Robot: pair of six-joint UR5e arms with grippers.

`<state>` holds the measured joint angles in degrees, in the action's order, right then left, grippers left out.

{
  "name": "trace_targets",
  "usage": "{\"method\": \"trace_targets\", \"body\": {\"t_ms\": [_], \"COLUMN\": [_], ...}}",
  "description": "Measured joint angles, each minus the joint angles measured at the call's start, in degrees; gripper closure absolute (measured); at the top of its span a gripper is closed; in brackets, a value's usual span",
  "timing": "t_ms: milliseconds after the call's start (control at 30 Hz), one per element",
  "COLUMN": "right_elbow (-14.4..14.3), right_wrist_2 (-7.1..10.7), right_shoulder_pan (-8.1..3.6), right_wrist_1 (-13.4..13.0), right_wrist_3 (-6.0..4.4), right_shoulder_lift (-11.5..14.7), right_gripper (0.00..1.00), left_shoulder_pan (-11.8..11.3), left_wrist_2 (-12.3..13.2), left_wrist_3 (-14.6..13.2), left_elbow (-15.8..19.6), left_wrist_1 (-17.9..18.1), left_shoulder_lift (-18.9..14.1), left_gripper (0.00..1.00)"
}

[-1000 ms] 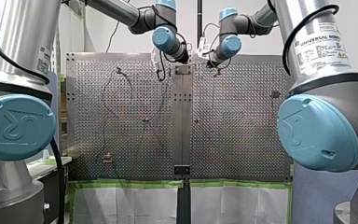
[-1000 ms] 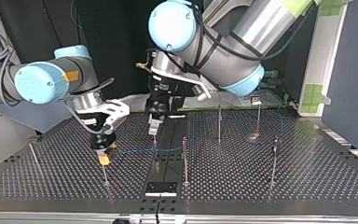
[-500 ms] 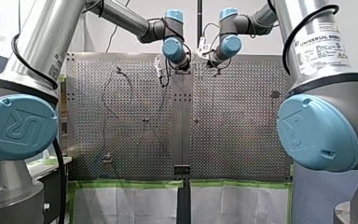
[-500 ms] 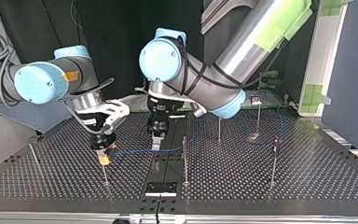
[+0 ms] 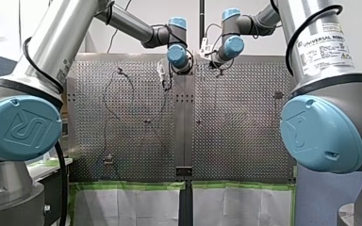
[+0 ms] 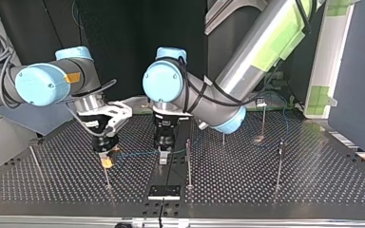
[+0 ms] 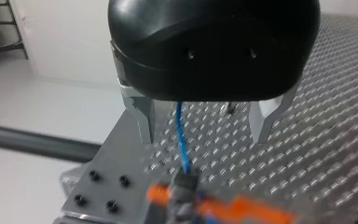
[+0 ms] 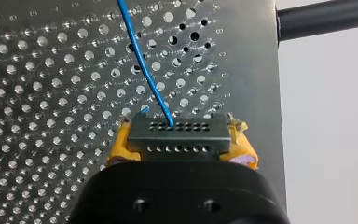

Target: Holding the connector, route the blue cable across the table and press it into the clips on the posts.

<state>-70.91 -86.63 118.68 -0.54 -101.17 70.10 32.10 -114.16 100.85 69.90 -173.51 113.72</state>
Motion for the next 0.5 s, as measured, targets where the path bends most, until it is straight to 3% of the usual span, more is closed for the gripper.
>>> {"method": "trace_targets", "body": {"t_ms": [167,400,467,500], "right_elbow": [0.00,-0.01,-0.02,-0.01], "right_wrist_2": [0.03,0.05,0.08,0.10], "right_shoulder_pan": [0.01,0.00,0.00,0.00], "right_wrist_1": [-0.02,-0.08,-0.08,-0.08], "right_wrist_3": [0.00,-0.01,-0.01,-0.01], "right_shoulder_lift": [-0.04,-0.09,-0.13,-0.14], "right_gripper": [1.00,1.00,1.00,1.00], "left_shoulder_pan": [-0.68,-0.66,-0.56,-0.52], "left_wrist_2": [-0.45,-0.49,-0.49,-0.50], "left_wrist_3": [0.20,0.18,0.12,0.10], "left_elbow": [-2.27,-2.63,-2.57,-2.55], "left_wrist_1": [0.72,-0.18,-0.44,-0.63], "left_shoulder_lift": [0.83,0.90,0.91,0.91], "left_gripper": [0.00,0.00,0.03,0.15]}}
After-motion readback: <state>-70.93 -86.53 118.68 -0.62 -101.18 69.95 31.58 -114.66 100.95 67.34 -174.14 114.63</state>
